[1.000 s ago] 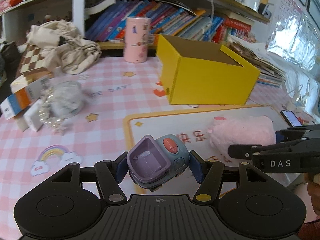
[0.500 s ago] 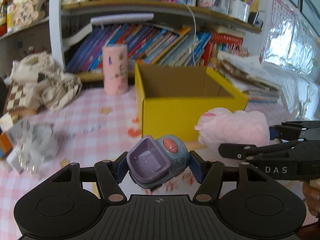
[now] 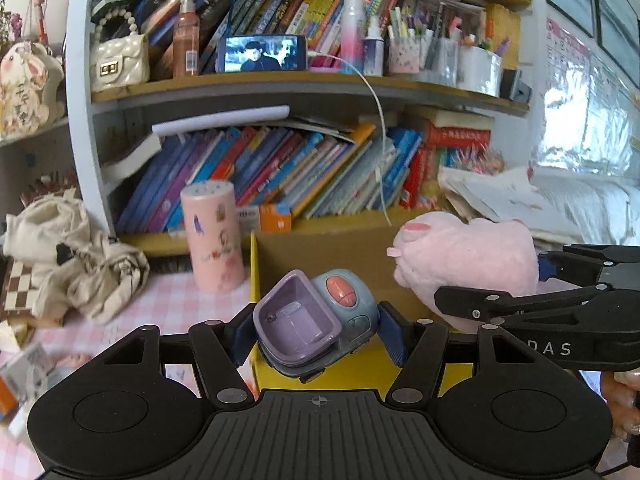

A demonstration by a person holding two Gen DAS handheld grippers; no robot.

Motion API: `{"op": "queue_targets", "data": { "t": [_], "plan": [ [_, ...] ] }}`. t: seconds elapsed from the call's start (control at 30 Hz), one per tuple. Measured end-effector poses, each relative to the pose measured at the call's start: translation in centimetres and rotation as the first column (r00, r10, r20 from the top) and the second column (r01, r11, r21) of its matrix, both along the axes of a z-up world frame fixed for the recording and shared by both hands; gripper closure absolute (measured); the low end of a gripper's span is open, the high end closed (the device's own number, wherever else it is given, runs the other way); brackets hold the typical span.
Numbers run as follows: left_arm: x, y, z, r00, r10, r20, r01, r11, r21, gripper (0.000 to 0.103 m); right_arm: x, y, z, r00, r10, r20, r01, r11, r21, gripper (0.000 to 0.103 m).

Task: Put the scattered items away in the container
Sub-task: 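Carry the toy car with the left tool while the right tool carries the plush to the yellow box, then open the left tool while the right tool opens, dropping both toys into the box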

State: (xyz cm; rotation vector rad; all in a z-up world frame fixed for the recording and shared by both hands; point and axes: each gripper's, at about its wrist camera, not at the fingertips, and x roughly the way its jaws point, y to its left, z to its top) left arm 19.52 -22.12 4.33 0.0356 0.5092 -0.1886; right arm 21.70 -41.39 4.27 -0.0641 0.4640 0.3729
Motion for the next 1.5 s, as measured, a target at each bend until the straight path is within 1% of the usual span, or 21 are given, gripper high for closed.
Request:
{"op": "queue_targets", "data": {
  "t": [0.07,0.17,0.3,0.47,0.63,0.7,0.8,1.0,1.17,1.3,1.5],
  "plan": [
    [1.4,-0.2,0.0,1.0,0.014,0.002,-0.014,1.0,0.011,0.041,1.6,-0.2,0.1,1.0,0.003,0.008,-0.003,1.0,-0.006,0.04],
    [3.7,-0.2,-0.4,0.999,0.036,-0.011,-0.036,0.999,0.027,0.041,4.1,-0.1,-0.3,1.0,0.015,-0.007,-0.015,0.999,-0.029,0.04],
    [6.3,-0.4,-1.8,0.997,0.058,-0.052,-0.055,0.997,0.061,0.041,6.6,0.2,-1.8,0.998,0.032,-0.056,-0.035,0.997,-0.064,0.04],
    [8.2,-1.5,-3.6,0.995,0.04,-0.087,-0.029,0.991,0.131,0.041,8.3,0.7,-4.0,0.99,0.063,-0.124,-0.076,0.992,-0.098,0.04],
    [9.8,-2.5,-5.4,0.988,0.019,-0.154,0.008,0.985,0.171,0.041,9.7,1.7,-5.7,0.976,0.115,-0.187,-0.144,0.978,-0.152,0.04],
    [10.1,-2.5,-6.0,0.984,0.021,-0.178,0.012,0.983,0.181,0.041,10.0,2.0,-6.3,0.968,0.136,-0.211,-0.174,0.97,-0.173,0.04],
    [10.4,-2.2,-6.3,0.981,0.023,-0.195,0.011,0.985,0.174,0.041,10.5,2.0,-6.5,0.961,0.153,-0.23,-0.193,0.968,-0.162,0.04],
    [10.7,-2.6,-6.3,0.975,0.007,-0.221,0.037,0.98,0.193,0.041,11.2,1.7,-6.5,0.939,0.181,-0.293,-0.227,0.965,-0.131,0.04],
    [9.9,-3.0,-6.2,0.972,-0.005,-0.237,0.052,0.98,0.192,0.041,10.6,1.3,-6.3,0.929,0.202,-0.311,-0.254,0.958,-0.136,0.04],
    [9.3,-3.2,-6.3,0.968,-0.022,-0.249,0.067,0.982,0.175,0.041,9.8,0.7,-6.3,0.921,0.222,-0.32,-0.278,0.95,-0.141,0.039],
    [9.5,-3.3,-6.4,0.967,-0.013,-0.253,0.057,0.985,0.164,0.04,9.8,0.6,-6.2,0.919,0.23,-0.32,-0.285,0.948,-0.138,0.039]
  ]
}}
